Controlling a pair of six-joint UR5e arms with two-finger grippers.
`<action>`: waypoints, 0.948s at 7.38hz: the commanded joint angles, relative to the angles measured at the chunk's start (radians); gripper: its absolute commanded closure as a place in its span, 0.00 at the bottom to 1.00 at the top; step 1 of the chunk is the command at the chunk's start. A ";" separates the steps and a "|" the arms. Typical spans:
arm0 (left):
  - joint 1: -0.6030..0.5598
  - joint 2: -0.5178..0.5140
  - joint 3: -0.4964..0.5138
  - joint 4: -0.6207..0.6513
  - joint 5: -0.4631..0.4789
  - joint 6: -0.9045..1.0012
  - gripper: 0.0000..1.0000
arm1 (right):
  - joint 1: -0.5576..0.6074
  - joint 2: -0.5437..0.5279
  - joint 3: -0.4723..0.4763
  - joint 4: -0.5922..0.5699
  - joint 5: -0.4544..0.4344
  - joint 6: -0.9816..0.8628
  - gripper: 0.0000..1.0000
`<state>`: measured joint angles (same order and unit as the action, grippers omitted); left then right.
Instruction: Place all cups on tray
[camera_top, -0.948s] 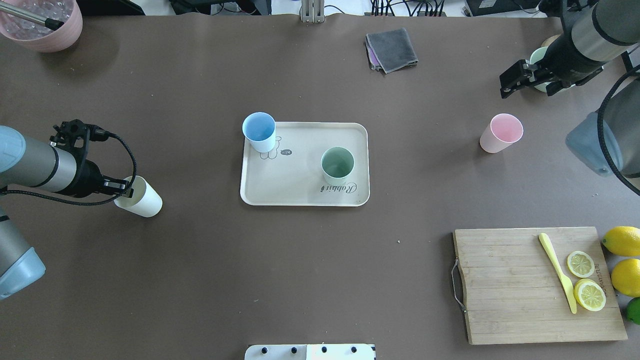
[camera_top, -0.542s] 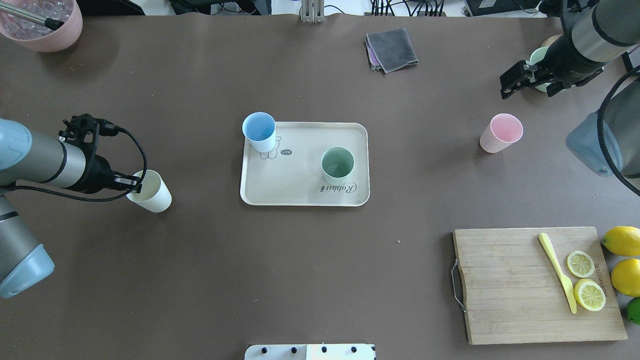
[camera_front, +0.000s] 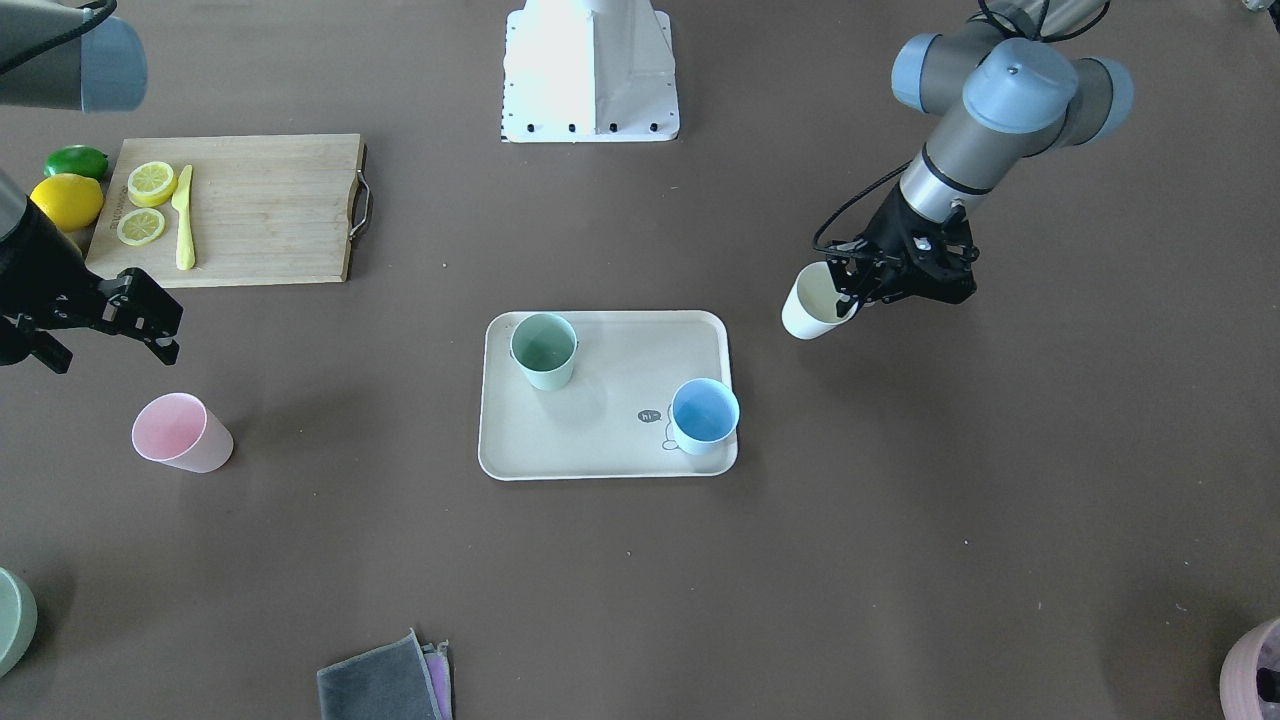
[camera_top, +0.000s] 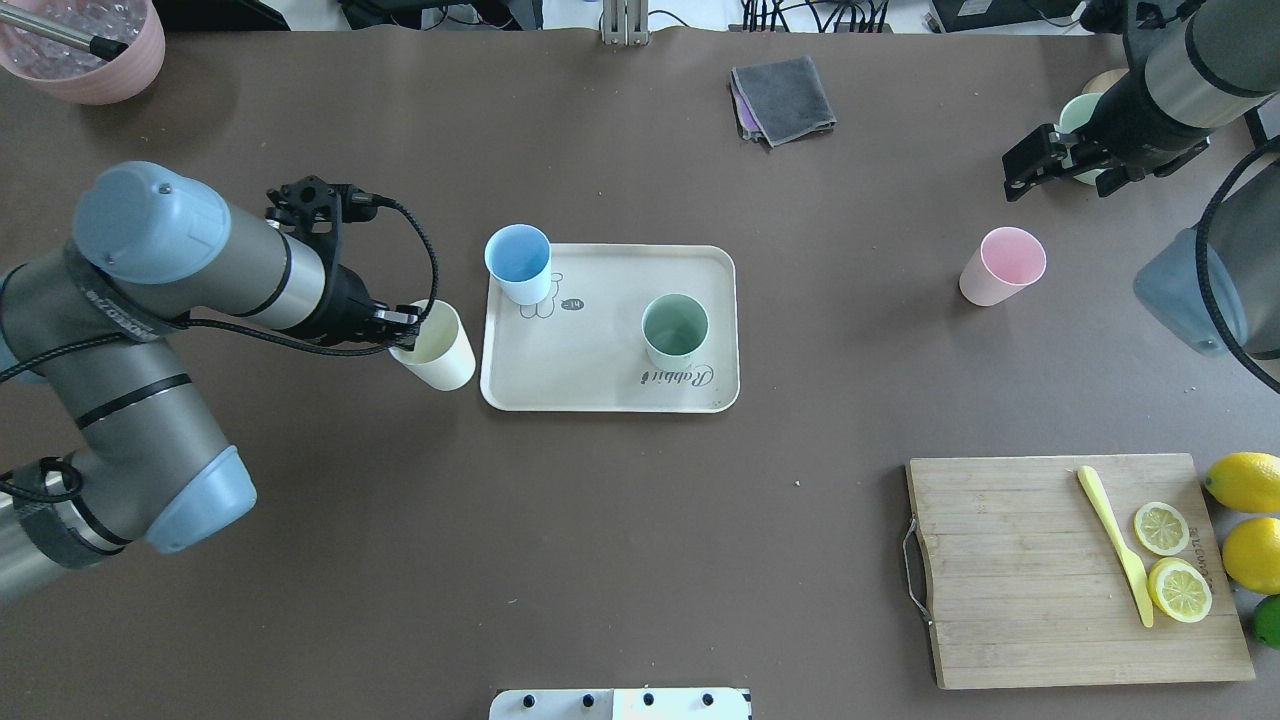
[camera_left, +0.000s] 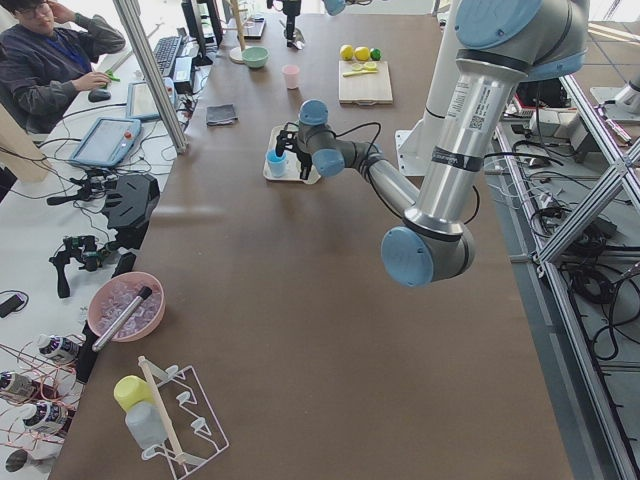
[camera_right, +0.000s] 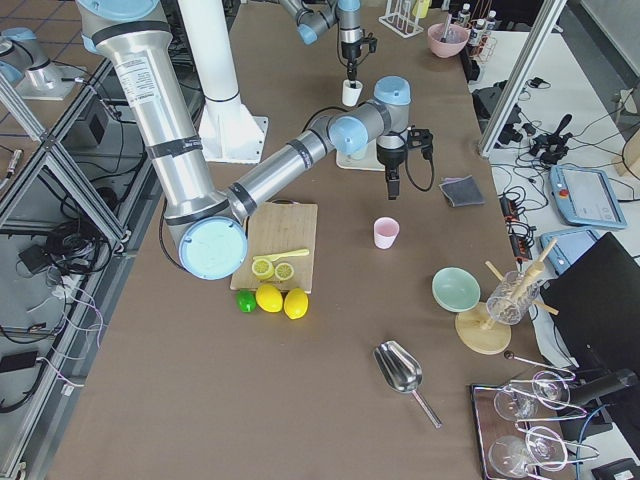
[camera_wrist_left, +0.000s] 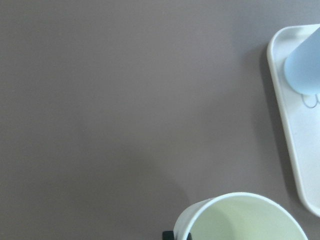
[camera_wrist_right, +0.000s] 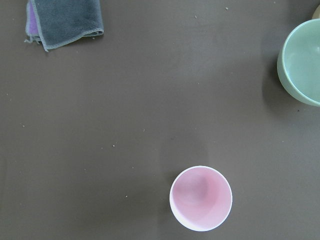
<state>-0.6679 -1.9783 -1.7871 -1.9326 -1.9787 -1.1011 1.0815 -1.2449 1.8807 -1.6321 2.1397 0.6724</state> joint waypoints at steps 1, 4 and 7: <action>0.103 -0.150 0.113 0.015 0.159 -0.089 1.00 | 0.000 -0.005 -0.005 0.000 -0.003 -0.001 0.00; 0.103 -0.168 0.133 0.011 0.172 -0.094 1.00 | 0.000 -0.005 -0.005 0.000 -0.003 0.006 0.00; 0.103 -0.162 0.129 0.011 0.175 -0.091 0.14 | 0.000 -0.005 -0.005 0.000 -0.003 0.006 0.00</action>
<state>-0.5641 -2.1438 -1.6547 -1.9221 -1.8050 -1.1936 1.0814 -1.2502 1.8771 -1.6315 2.1369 0.6785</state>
